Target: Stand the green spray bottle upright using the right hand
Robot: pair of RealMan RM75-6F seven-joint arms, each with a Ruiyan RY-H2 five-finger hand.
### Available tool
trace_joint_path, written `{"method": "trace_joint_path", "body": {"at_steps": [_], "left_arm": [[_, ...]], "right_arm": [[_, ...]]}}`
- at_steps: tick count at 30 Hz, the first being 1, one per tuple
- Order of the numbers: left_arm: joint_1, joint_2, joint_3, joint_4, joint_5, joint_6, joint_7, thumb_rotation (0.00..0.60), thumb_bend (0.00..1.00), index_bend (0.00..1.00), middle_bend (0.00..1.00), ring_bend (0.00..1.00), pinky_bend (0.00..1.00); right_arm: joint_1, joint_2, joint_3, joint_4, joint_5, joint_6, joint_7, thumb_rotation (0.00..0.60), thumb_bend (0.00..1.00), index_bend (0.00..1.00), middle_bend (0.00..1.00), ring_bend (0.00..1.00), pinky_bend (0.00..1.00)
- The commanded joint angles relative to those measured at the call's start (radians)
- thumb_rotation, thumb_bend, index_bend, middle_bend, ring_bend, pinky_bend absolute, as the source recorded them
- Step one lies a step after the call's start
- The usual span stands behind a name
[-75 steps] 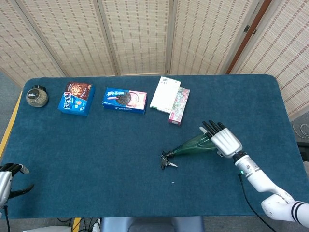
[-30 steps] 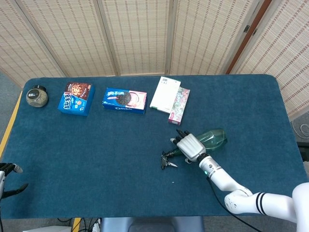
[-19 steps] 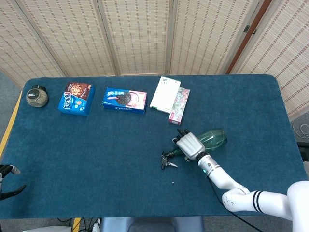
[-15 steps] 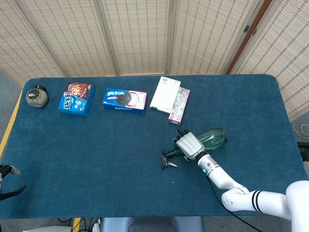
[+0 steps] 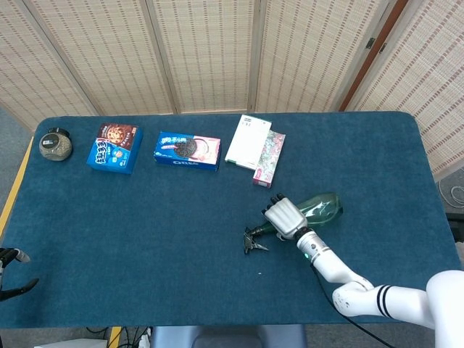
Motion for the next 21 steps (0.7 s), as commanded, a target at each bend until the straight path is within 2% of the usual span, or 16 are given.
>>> {"method": "trace_joint_path", "body": {"at_steps": [1, 11, 15, 21], "left_arm": [[0.0, 0.0, 0.0, 0.0, -0.001, -0.002, 0.0, 0.6, 0.0, 0.48, 0.47, 0.36, 0.39], [-0.005, 0.0, -0.001, -0.011, 0.006, -0.004, 0.014, 0.6, 0.0, 0.48, 0.47, 0.36, 0.39], [-0.01, 0.001, -0.002, -0.021, 0.011, -0.007, 0.025, 0.6, 0.0, 0.48, 0.47, 0.36, 0.39], [-0.02, 0.003, -0.004, -0.037, 0.015, -0.015, 0.042, 0.6, 0.0, 0.48, 0.47, 0.36, 0.39]], "right_arm": [[-0.013, 0.014, 0.007, -0.019, -0.021, 0.022, 0.048, 0.6, 0.15, 0.5, 0.63, 0.29, 0.25], [-0.098, 0.089, 0.026, -0.089, -0.151, 0.153, 0.306, 0.6, 0.18, 0.5, 0.65, 0.32, 0.27], [-0.15, 0.108, 0.032, -0.106, -0.202, 0.225, 0.459, 0.6, 0.18, 0.5, 0.65, 0.32, 0.27], [-0.229, 0.102, 0.034, -0.077, -0.275, 0.342, 0.69, 0.6, 0.18, 0.5, 0.65, 0.32, 0.27]]}}
